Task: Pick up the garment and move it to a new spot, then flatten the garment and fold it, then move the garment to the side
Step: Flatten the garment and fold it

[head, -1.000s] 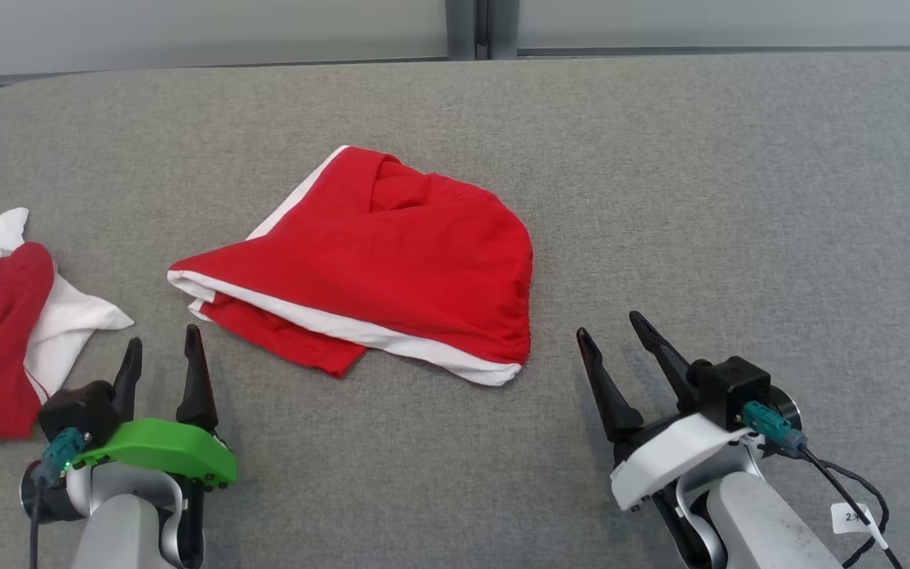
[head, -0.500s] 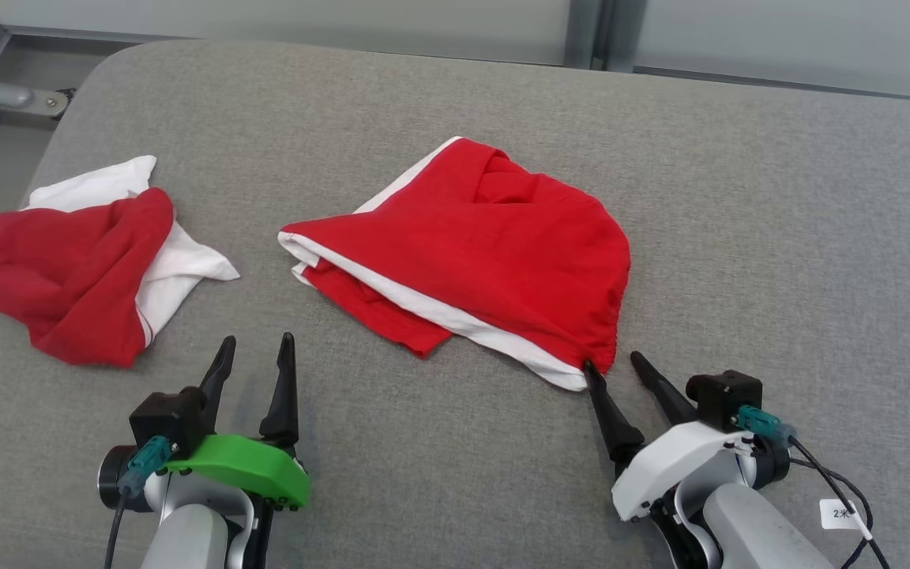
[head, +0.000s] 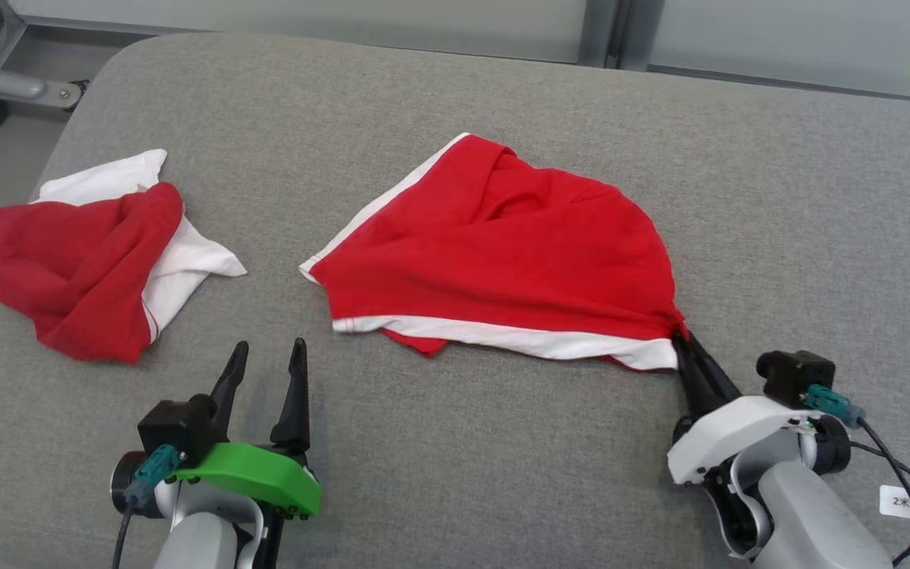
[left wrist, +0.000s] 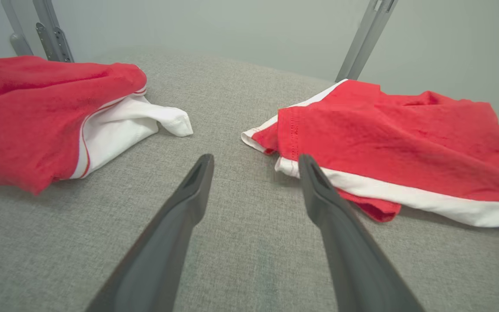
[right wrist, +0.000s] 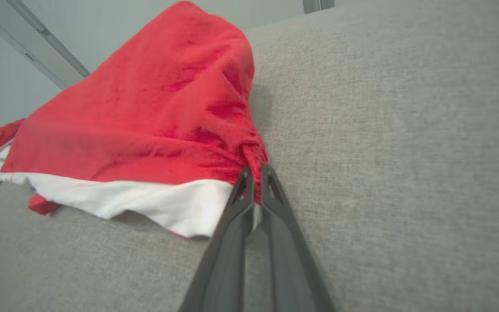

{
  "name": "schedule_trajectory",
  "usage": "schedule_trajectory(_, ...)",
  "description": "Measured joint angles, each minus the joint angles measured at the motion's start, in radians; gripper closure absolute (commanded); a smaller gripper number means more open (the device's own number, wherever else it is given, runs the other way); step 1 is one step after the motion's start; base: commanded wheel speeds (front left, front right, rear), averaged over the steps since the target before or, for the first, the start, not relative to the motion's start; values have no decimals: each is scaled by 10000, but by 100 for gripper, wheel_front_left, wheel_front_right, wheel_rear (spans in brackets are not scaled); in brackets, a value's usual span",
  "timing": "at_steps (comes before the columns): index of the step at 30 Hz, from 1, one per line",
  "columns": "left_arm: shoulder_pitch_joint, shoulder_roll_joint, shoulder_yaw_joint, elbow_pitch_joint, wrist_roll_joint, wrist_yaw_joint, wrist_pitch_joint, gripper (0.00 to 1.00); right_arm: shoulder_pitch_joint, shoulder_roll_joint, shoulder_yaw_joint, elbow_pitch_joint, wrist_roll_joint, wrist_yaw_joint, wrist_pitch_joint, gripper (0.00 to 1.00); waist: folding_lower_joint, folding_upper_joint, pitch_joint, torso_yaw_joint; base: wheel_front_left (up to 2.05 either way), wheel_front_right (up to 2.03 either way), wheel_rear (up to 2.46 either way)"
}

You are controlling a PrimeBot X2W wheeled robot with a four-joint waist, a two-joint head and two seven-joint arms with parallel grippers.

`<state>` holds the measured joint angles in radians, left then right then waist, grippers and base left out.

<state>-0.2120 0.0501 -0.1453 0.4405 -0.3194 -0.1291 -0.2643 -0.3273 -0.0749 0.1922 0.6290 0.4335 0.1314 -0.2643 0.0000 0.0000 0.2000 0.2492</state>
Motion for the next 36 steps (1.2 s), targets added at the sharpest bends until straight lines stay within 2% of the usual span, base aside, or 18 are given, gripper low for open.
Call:
schedule_trajectory(5, 16, -6, -194, 94, -157, 0, 0, 0, 170, -520, -558, -10, -232, 0, 0, 100, 0, 0, -130, -416, 0, 0, 0)
schedule_trajectory(14, 79, -8, -410, 234, -378, 0, 0, 0, 787, -1306, -660, -199, -978, 0, 0, 100, 0, 0, -506, -938, 0, 0, 0)
schedule_trajectory(15, 128, -6, -437, 251, -395, 0, 0, 0, 823, -1335, -736, -221, -1035, 0, 0, 87, 0, 0, -555, -977, 0, 0, 0)
schedule_trajectory(16, 168, -8, -481, 270, -401, 0, 0, 0, 850, -1358, -838, -240, -1143, 0, 0, 14, 0, 0, -600, -1017, 0, 0, 0)
schedule_trajectory(17, 201, -8, -493, 291, -405, 0, 0, 0, 865, -1356, -903, -280, -1271, 0, 0, 0, 0, 0, -641, -1063, 0, 0, 0)
schedule_trajectory(25, 349, -6, -736, 362, -477, 0, 0, 0, 1252, -708, -1365, -1544, -2059, 0, 0, 0, 0, 0, -814, -1521, 0, 0, 0)
schedule_trajectory(36, 720, -12, -516, 520, -368, 0, 0, 0, 1955, -261, -1200, -1733, -2148, 0, 0, 0, 0, 0, -1225, -2271, 0, 0, 0)
